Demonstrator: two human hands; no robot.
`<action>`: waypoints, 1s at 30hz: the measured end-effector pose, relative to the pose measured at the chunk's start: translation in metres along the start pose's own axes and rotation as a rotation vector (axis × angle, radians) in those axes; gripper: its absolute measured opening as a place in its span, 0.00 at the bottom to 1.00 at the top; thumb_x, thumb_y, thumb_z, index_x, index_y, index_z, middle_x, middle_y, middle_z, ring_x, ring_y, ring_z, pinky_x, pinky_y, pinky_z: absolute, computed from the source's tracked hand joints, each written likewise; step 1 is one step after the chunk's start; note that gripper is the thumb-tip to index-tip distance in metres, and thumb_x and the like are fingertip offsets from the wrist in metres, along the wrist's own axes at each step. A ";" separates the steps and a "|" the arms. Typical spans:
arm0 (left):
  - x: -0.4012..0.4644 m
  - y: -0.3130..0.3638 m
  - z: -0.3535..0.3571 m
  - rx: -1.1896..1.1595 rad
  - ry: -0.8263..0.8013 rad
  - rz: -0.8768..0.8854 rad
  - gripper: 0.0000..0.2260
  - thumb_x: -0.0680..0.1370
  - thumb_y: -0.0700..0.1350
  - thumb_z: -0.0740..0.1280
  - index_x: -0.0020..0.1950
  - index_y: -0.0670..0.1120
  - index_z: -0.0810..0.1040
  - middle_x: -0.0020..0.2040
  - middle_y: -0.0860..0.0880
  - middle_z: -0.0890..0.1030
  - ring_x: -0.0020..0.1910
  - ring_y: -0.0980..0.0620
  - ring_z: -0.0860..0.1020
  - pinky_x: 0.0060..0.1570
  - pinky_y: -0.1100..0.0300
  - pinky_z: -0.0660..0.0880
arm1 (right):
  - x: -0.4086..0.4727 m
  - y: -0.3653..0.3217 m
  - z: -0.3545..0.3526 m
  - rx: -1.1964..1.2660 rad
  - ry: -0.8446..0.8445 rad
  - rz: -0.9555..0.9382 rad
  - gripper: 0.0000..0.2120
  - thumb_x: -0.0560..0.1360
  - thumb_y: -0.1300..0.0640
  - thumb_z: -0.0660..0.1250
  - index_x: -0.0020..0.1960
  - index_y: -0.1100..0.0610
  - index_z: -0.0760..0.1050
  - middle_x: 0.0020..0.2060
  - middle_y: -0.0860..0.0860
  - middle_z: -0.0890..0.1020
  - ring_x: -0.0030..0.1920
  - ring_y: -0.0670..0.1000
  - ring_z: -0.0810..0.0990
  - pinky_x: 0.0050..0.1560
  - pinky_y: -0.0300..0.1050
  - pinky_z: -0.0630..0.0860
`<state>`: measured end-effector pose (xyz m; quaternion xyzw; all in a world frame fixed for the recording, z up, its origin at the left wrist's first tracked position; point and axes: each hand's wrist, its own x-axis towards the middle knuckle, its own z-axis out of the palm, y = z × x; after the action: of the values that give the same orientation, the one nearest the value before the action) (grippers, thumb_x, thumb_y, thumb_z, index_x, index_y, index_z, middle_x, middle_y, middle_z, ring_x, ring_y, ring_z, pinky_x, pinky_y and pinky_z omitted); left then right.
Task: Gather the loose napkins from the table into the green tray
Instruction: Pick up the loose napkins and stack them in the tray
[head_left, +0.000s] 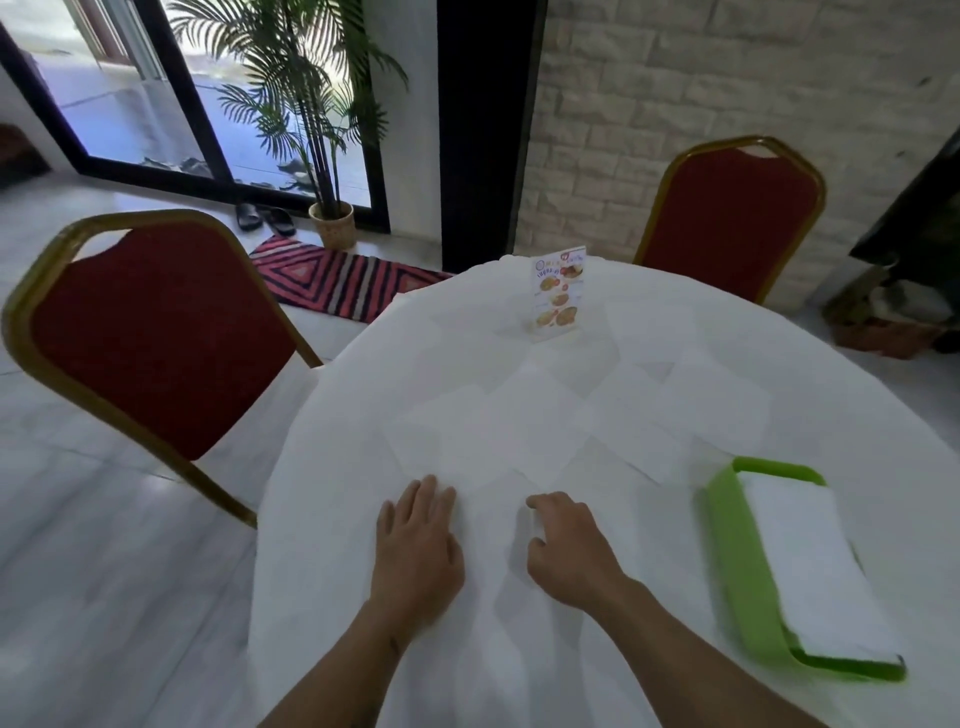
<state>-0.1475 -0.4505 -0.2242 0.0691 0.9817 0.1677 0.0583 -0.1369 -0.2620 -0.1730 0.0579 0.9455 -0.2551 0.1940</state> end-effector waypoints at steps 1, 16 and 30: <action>-0.010 0.002 0.002 0.002 -0.007 -0.001 0.26 0.77 0.48 0.55 0.76 0.51 0.58 0.79 0.49 0.54 0.78 0.48 0.51 0.75 0.48 0.47 | -0.008 0.004 0.003 0.014 0.007 0.005 0.27 0.75 0.59 0.57 0.75 0.55 0.62 0.72 0.50 0.66 0.70 0.53 0.63 0.69 0.48 0.66; -0.157 0.085 0.027 -0.031 -0.125 0.117 0.26 0.74 0.44 0.54 0.73 0.58 0.63 0.78 0.56 0.56 0.77 0.54 0.52 0.75 0.53 0.45 | -0.103 0.100 0.002 0.148 0.110 0.164 0.29 0.73 0.59 0.61 0.74 0.56 0.63 0.70 0.55 0.66 0.69 0.57 0.64 0.68 0.50 0.65; -0.181 0.094 0.029 -0.088 -0.040 0.293 0.23 0.72 0.42 0.57 0.66 0.53 0.74 0.64 0.56 0.74 0.62 0.51 0.71 0.59 0.59 0.66 | -0.125 0.089 0.019 0.813 0.138 0.350 0.10 0.66 0.63 0.66 0.45 0.62 0.82 0.42 0.60 0.85 0.38 0.54 0.82 0.37 0.44 0.76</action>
<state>0.0450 -0.3817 -0.2035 0.2121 0.9515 0.2159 0.0558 0.0026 -0.1961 -0.1791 0.3055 0.7552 -0.5648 0.1320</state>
